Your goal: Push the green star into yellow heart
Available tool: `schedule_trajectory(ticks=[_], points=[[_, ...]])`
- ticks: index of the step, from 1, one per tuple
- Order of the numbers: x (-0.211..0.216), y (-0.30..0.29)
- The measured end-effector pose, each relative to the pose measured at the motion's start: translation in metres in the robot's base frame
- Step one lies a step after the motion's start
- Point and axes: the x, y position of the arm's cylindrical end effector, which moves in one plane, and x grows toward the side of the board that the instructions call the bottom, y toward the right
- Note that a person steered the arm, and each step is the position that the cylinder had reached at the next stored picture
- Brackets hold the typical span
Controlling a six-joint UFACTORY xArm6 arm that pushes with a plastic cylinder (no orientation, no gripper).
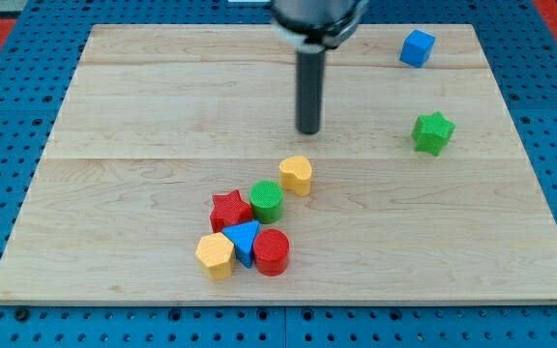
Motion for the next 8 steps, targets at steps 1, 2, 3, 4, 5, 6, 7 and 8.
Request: schedule_trajectory(ticks=[1, 2, 3, 4, 5, 6, 7, 8], points=[[-0.026, 0.071], [-0.024, 0.140], [-0.011, 0.182], [0.030, 0.145], [0.064, 0.105], [0.070, 0.040], [0.076, -0.017], [0.077, -0.026]])
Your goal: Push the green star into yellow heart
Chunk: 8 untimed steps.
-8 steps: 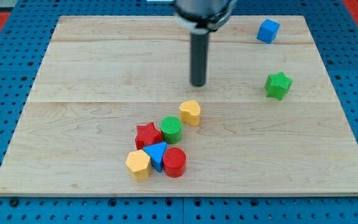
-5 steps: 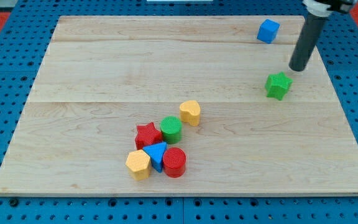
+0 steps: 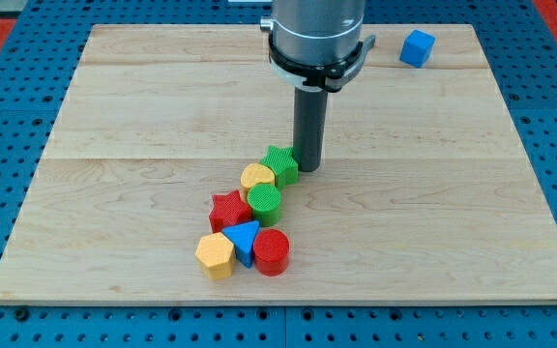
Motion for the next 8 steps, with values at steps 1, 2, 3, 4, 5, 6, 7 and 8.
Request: schedule_trajectory(ticks=[1, 2, 3, 4, 5, 6, 7, 8], points=[[0.000, -0.004], [-0.028, -0.012], [-0.029, -0.041], [-0.004, -0.049], [-0.027, -0.007], [-0.071, 0.097], [-0.145, 0.190], [-0.195, 0.248]])
